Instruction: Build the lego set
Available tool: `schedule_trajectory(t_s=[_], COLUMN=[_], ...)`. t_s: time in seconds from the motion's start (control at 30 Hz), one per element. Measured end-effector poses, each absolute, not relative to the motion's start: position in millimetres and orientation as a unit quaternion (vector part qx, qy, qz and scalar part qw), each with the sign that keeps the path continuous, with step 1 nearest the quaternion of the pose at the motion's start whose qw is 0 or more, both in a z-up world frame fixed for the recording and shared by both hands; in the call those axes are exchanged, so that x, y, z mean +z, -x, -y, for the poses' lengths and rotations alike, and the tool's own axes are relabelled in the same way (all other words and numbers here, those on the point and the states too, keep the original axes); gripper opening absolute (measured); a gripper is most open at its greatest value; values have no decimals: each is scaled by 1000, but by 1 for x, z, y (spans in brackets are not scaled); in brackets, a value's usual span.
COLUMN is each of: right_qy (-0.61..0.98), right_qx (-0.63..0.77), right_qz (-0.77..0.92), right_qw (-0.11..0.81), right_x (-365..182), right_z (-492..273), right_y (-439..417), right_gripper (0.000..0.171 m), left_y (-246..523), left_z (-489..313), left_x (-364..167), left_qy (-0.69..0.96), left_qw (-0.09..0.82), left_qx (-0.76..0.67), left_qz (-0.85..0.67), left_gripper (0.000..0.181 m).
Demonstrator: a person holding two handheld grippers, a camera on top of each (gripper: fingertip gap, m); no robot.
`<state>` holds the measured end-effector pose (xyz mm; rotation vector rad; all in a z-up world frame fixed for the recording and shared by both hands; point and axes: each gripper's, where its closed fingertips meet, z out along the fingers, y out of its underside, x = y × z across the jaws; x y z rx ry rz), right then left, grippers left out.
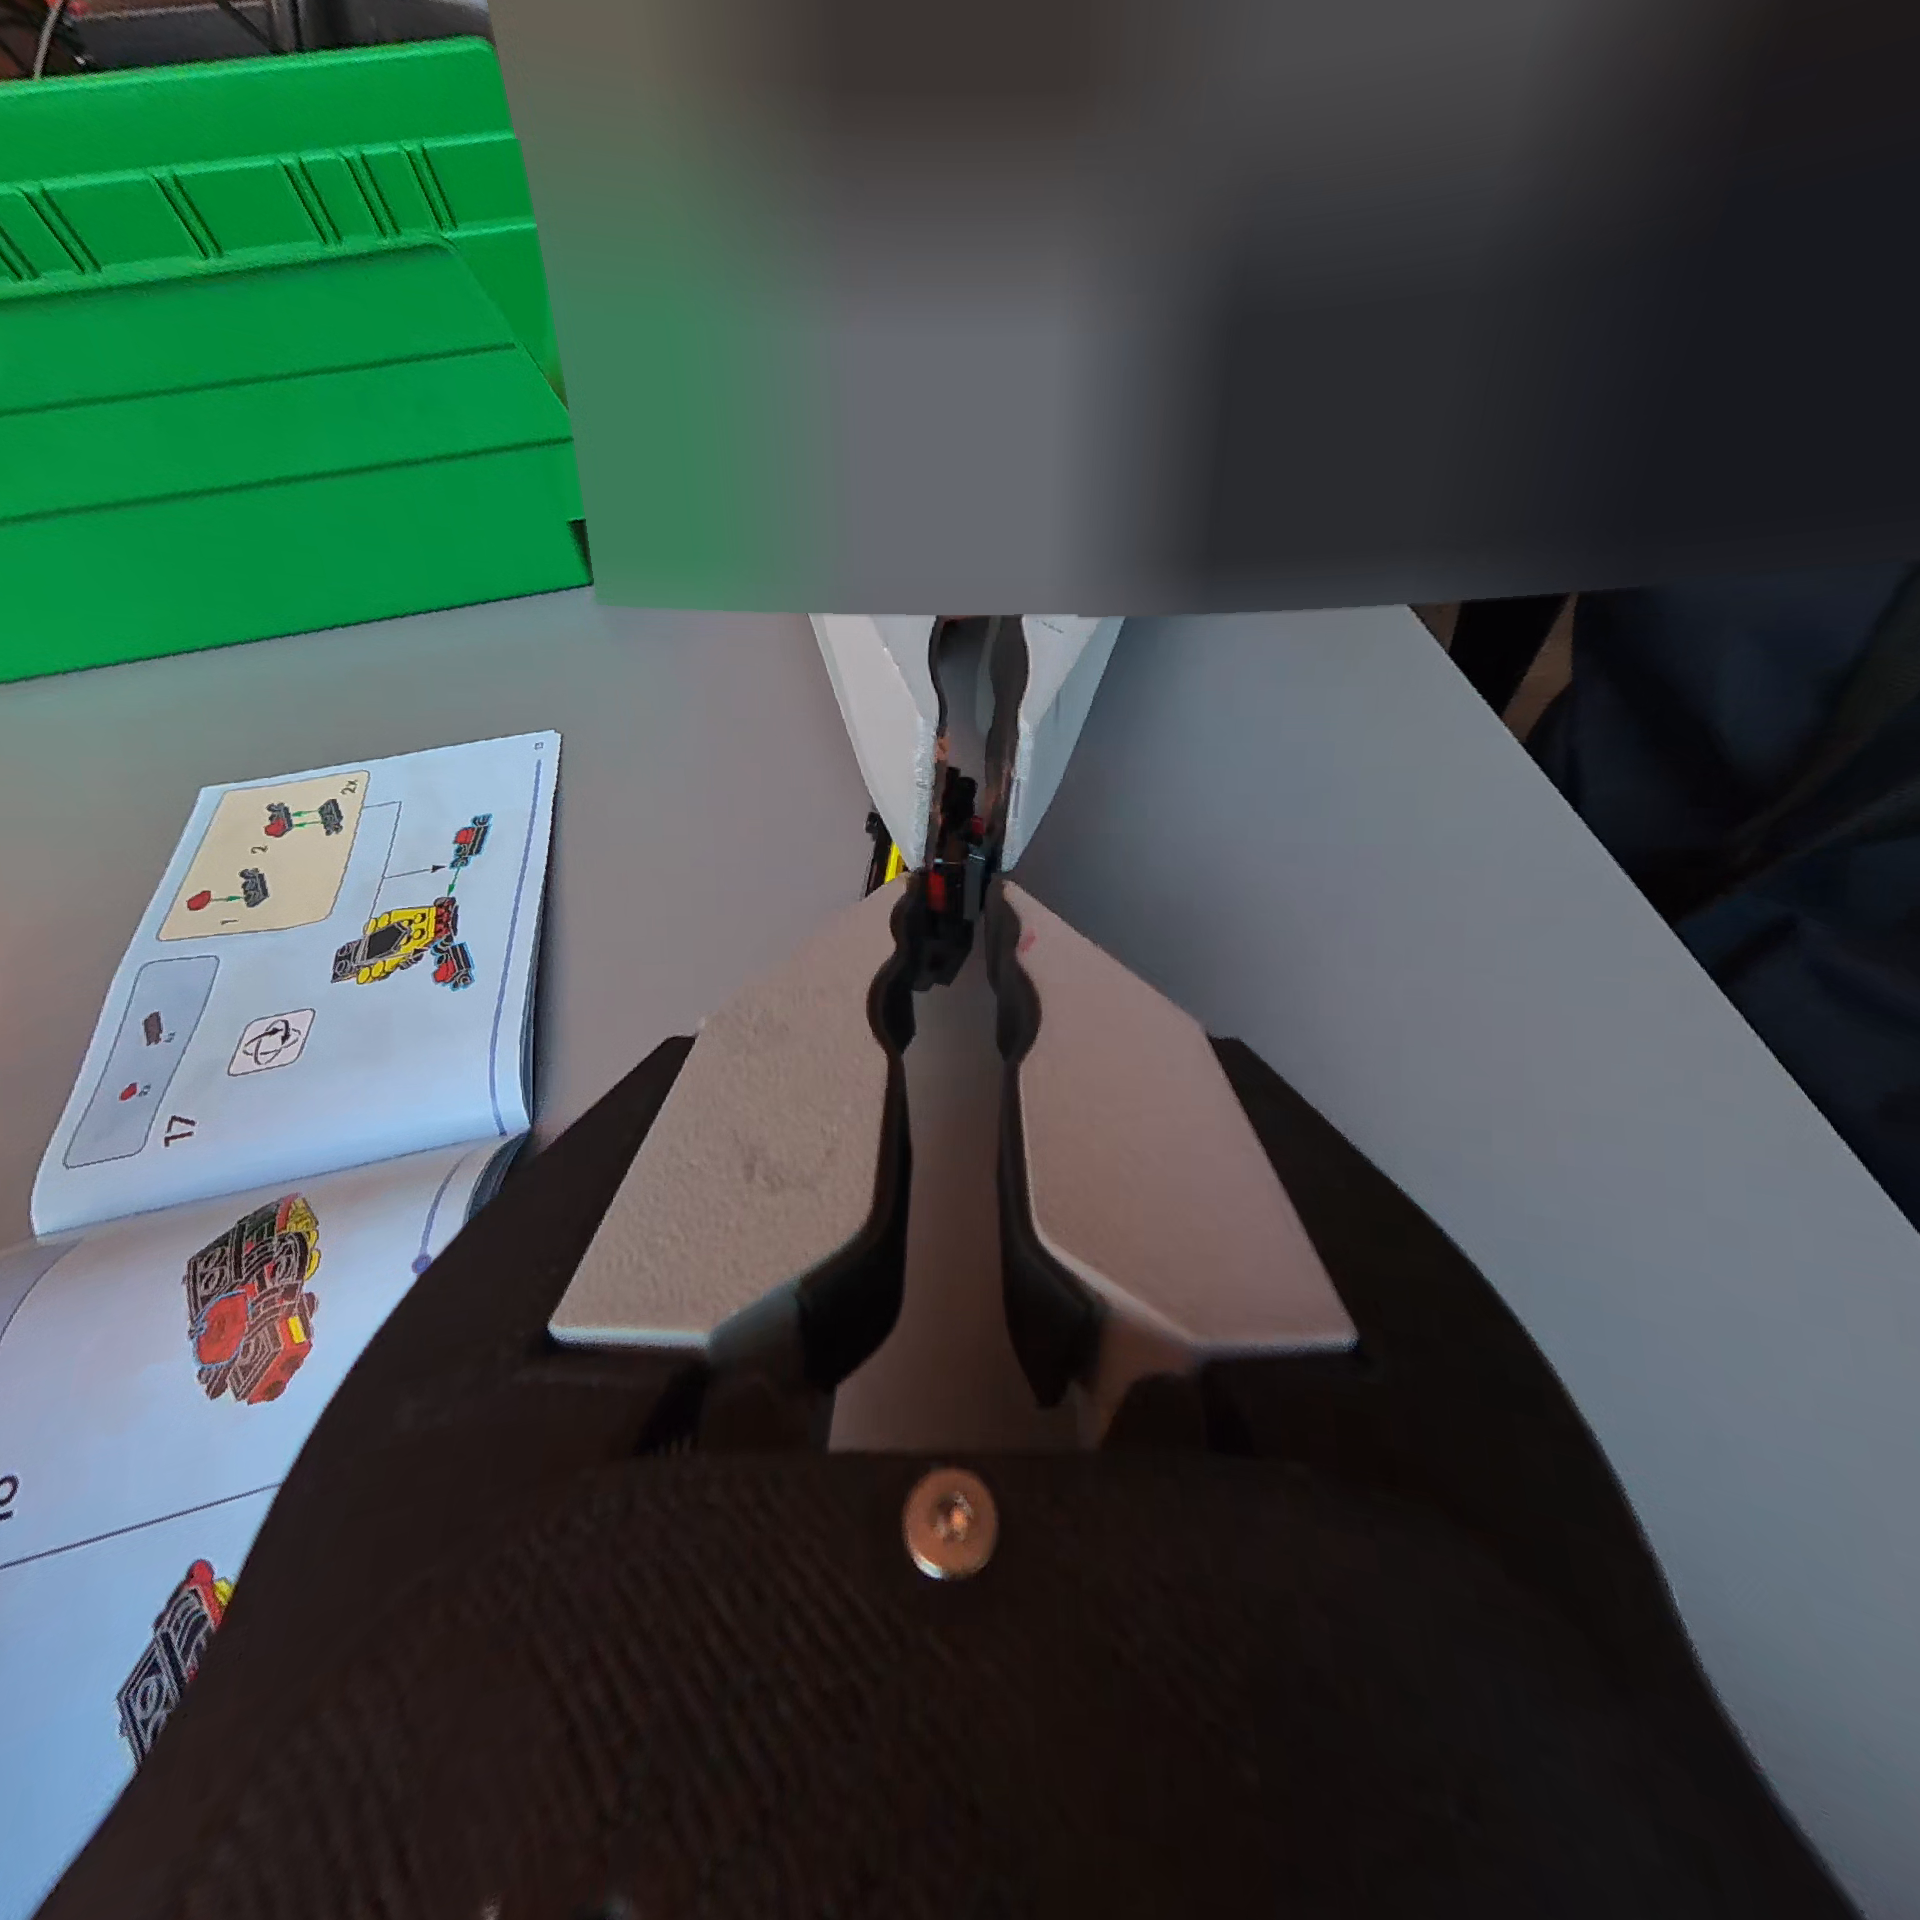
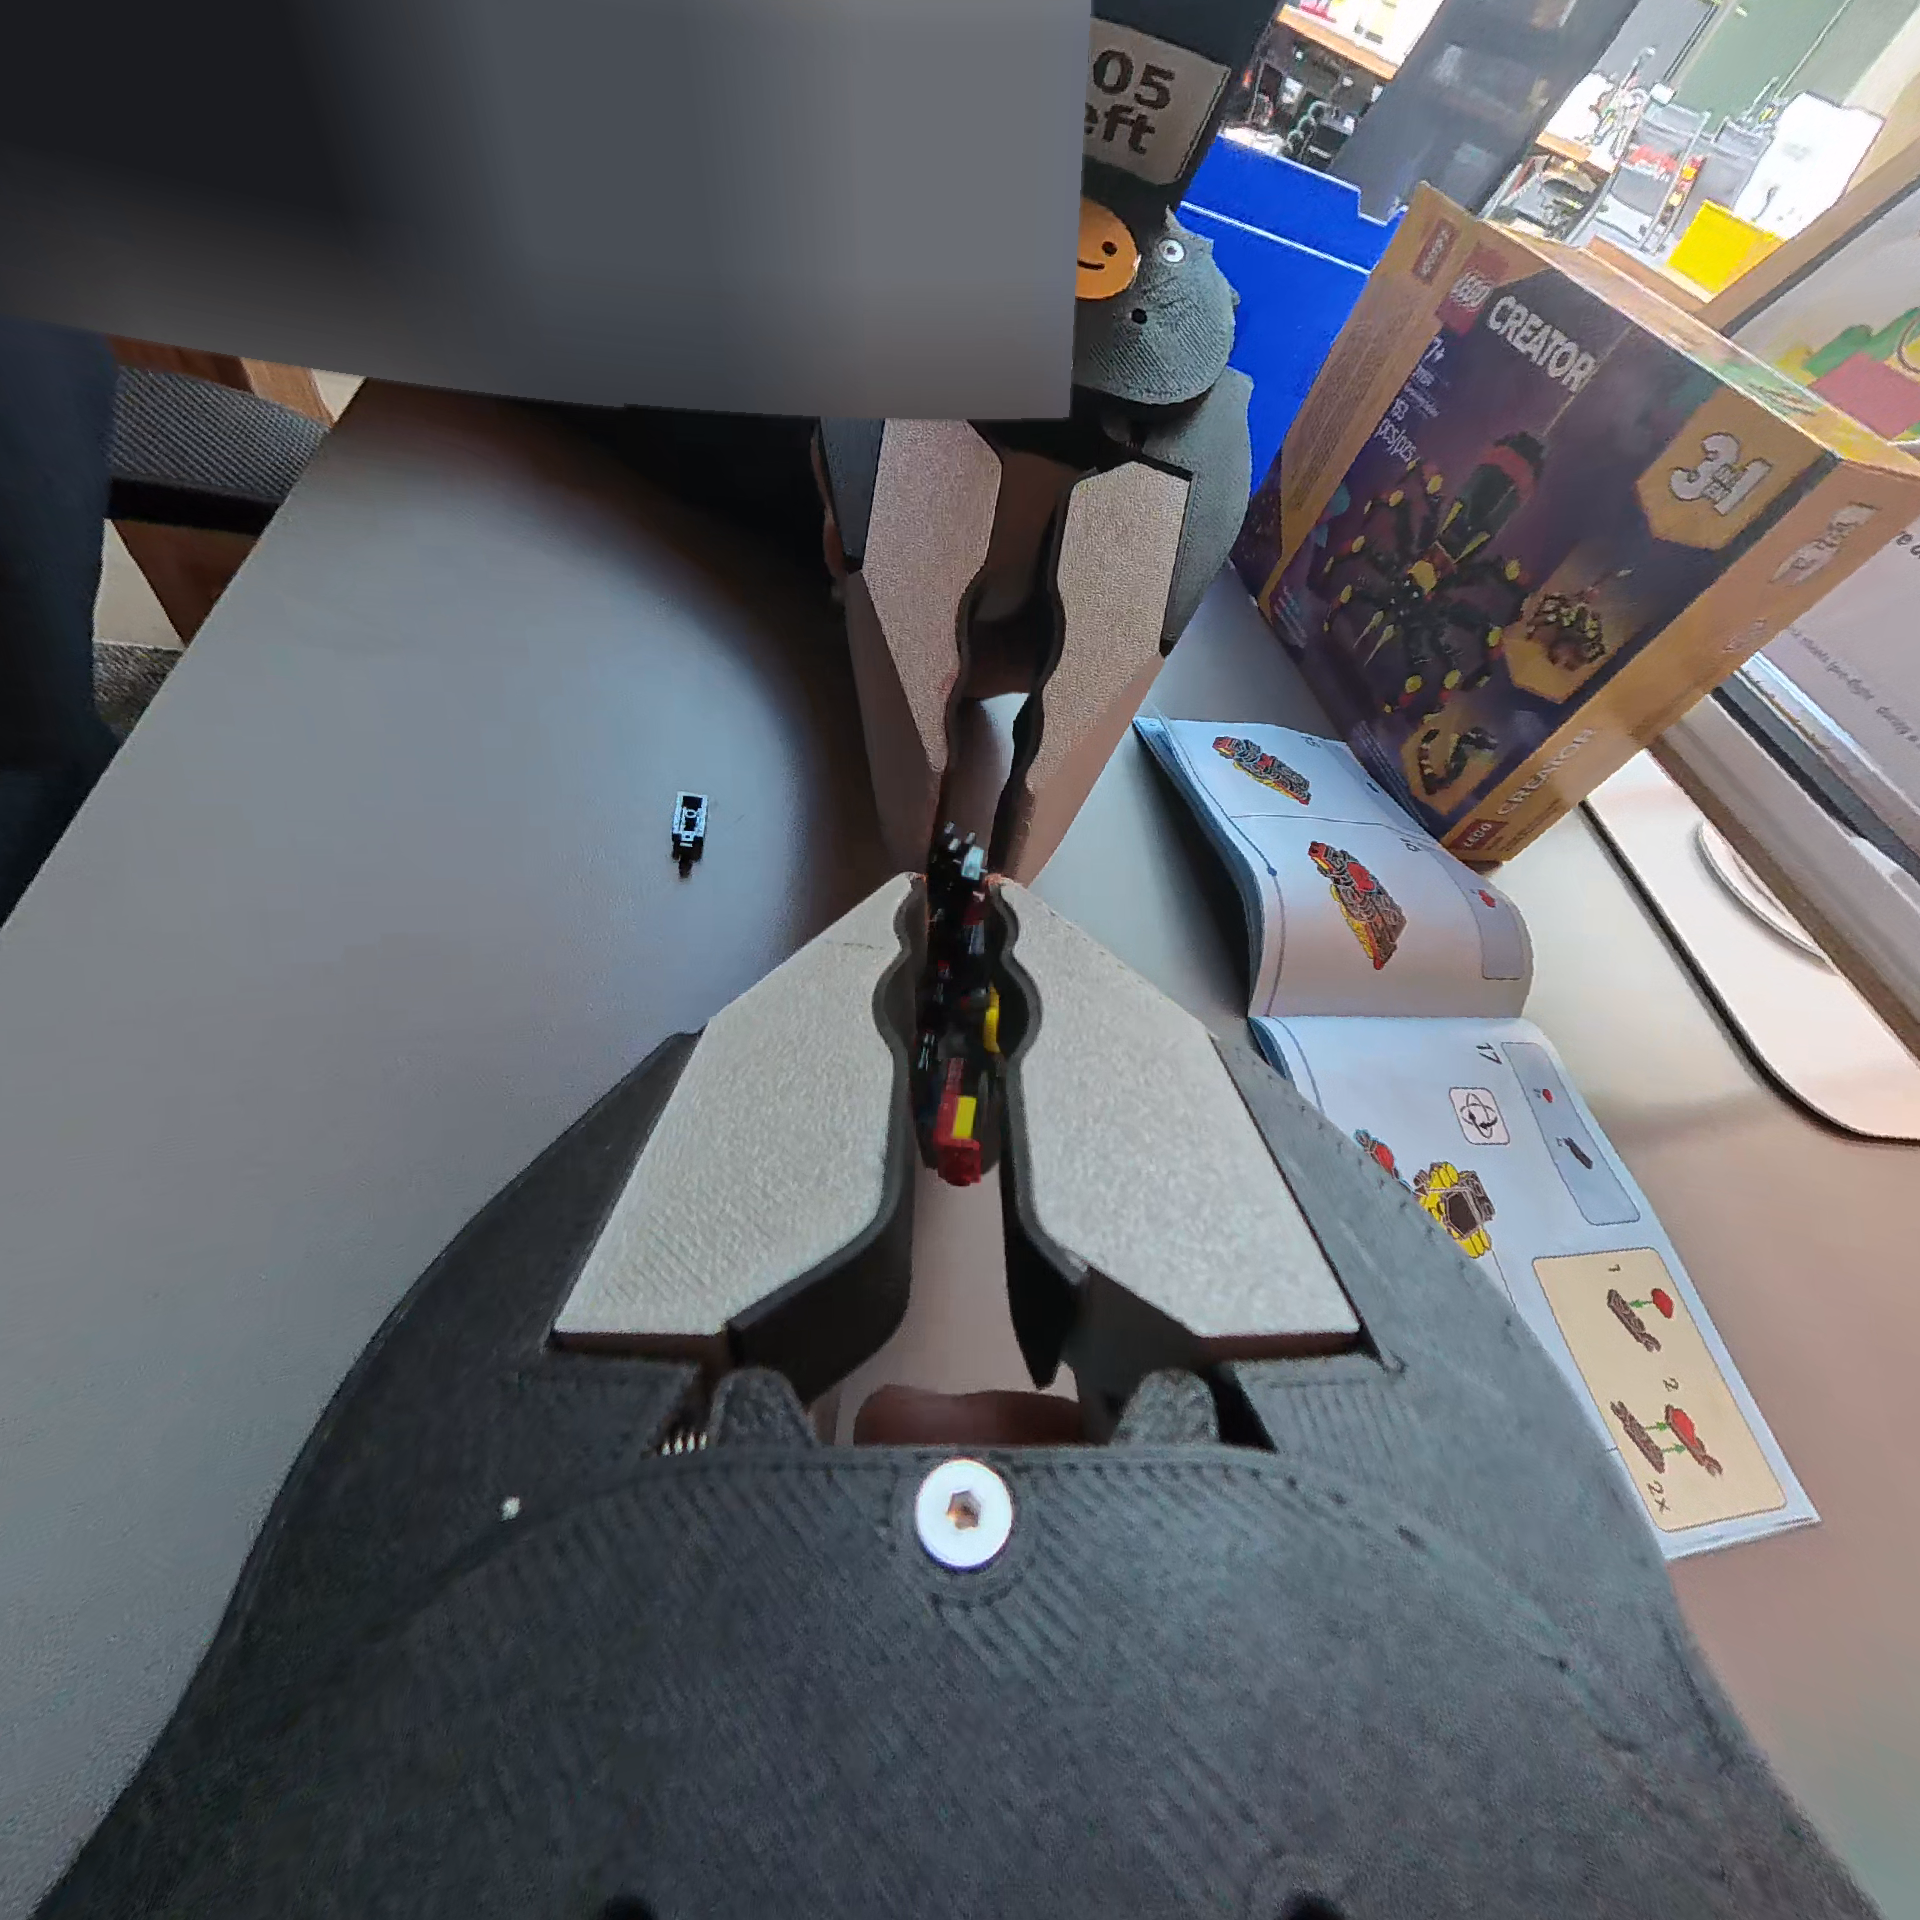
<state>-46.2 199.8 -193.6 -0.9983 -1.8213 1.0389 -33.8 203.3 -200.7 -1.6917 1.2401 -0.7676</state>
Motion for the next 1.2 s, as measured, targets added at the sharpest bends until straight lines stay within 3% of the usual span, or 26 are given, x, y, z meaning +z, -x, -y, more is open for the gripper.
schedule_trajectory(t_s=[1.2], right_qy=[460], right_qx=[448], right_qz=[685], right_qw=[346], right_x=[-194], right_z=[-202], right_y=[44], right_gripper=[6], left_y=[29], left_z=[-209], left_x=[-204], left_qy=[670], left_qw=[486], left_qx=[-216], left_qz=[-518], left_gripper=[9])
